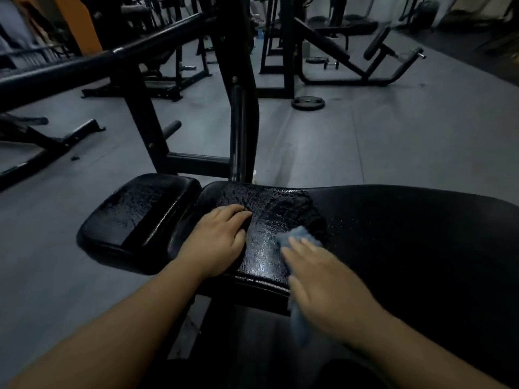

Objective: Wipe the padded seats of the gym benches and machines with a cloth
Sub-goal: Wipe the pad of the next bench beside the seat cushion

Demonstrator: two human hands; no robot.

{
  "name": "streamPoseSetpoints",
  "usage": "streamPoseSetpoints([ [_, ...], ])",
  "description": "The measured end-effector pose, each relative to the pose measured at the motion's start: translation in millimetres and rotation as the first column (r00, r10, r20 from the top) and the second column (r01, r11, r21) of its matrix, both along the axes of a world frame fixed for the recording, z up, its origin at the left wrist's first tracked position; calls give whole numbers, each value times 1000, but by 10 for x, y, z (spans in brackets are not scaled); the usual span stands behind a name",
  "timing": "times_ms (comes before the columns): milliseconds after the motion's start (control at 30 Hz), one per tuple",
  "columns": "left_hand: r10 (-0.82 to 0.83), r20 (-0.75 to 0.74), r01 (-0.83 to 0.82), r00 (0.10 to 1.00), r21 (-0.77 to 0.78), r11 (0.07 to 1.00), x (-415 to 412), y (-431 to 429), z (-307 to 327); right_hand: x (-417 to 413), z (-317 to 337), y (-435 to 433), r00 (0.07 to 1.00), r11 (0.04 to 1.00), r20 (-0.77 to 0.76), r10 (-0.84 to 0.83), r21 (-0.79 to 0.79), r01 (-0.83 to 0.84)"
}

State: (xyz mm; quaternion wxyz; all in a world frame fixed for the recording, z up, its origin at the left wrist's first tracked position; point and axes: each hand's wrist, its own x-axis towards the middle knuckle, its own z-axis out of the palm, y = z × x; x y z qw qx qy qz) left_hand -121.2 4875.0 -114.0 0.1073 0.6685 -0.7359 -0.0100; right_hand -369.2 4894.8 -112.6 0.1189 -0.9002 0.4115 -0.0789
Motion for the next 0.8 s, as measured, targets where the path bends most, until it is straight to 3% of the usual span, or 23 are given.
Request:
streamPoseSetpoints([
  [100, 19, 31, -20, 999, 12, 1000, -26, -20, 3, -131, -15, -523, 985, 985, -21, -170, -33, 169],
  [200, 49, 87, -55, 995, 65, 996, -104, -94, 47, 301, -59, -844, 973, 973, -27, -228, -39, 227],
  [400, 126, 14, -127, 992, 66, 990, -371, -135, -6, 31, 9, -382, 998, 999, -40, 39, -12, -40],
  [500, 90, 9, -91, 996, 140, 986, -319, -224, -21, -103, -15, -842, 987, 991, -96, -127, -50, 123],
  [600, 55, -9, -53, 998, 144, 988, -451, -439, -30, 278, 3, -1363, 948, 949, -85, -306, -106, 297],
  [700, 50, -8, -49, 999, 96, 994, -559, -550, -48, 451, -27, -1184, 981, 978, -70, -180, -117, 171],
  [800, 44, -10, -43, 999, 94, 995, -537, -562, -49, -18, -29, -879, 996, 996, -48, -78, -43, 76],
])
